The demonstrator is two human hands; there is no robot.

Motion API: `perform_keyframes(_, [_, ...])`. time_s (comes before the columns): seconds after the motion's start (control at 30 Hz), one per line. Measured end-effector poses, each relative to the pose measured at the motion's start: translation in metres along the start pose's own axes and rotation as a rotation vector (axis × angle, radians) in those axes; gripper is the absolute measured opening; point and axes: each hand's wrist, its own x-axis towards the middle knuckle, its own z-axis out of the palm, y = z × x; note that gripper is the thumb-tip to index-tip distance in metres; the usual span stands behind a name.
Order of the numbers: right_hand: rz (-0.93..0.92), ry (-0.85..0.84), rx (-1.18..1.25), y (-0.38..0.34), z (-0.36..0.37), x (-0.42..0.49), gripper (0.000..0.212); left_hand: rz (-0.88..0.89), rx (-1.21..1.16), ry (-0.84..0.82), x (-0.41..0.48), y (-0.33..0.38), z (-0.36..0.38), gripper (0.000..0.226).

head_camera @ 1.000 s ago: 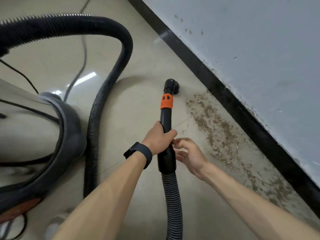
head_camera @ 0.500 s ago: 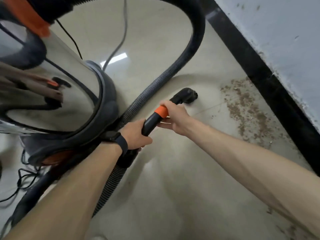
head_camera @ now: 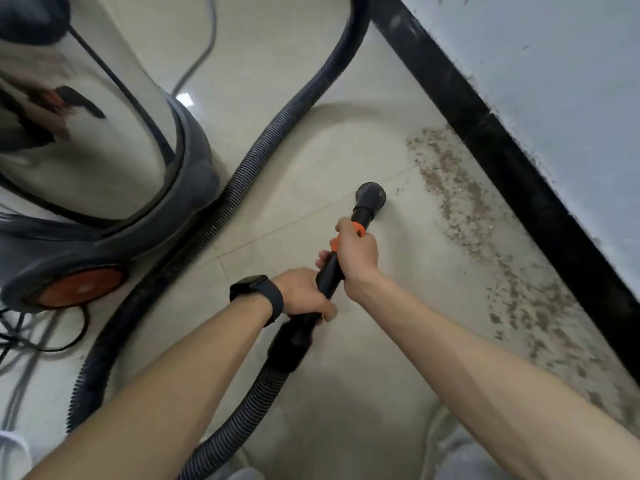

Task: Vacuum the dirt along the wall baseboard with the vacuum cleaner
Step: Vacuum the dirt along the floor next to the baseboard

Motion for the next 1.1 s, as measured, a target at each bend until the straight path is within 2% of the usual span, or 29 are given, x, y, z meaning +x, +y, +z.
perform_keyframes(0.07, [-0.028, 0.102, 0.033, 0.008, -0.016, -0.003, 0.022, 0.039, 0.043, -0.023, 0.006, 0.006, 0.016, 0.012])
perform_keyframes(0.23, [-0.062, 0.231, 0.096, 0.007, -0.028, -0.006, 0.019, 0.111, 0.087, -0.032, 0.014, 0.012, 0.024, 0.012])
perform_keyframes(0.33, [-0.063, 0.269, 0.119, -0.002, -0.029, -0.005, 0.018, 0.159, 0.047, 0.058, 0.014, 0.012, 0.027, 0.013])
perform_keyframes(0.5, [-0.074, 0.23, 0.123, -0.02, -0.025, 0.012, 0.01, 0.172, -0.078, 0.164, 0.015, -0.01, 0.04, 0.032])
perform_keyframes(0.63, [-0.072, 0.148, 0.106, -0.025, -0.014, 0.019, 0.012, 0.149, -0.125, 0.178, 0.016, -0.025, 0.041, 0.036])
perform_keyframes(0.77, [-0.081, 0.084, 0.09, -0.027, -0.006, 0.023, 0.014, 0.139, -0.133, 0.184, 0.016, -0.032, 0.034, 0.026])
perform_keyframes(0.83, [-0.087, 0.094, 0.092, -0.026, -0.008, 0.025, 0.016, 0.159, -0.082, 0.198, 0.018, -0.029, 0.033, 0.018])
perform_keyframes(1.1, [-0.11, 0.215, 0.08, -0.028, -0.048, 0.039, 0.015, 0.192, -0.004, 0.137, 0.037, -0.001, 0.051, 0.022])
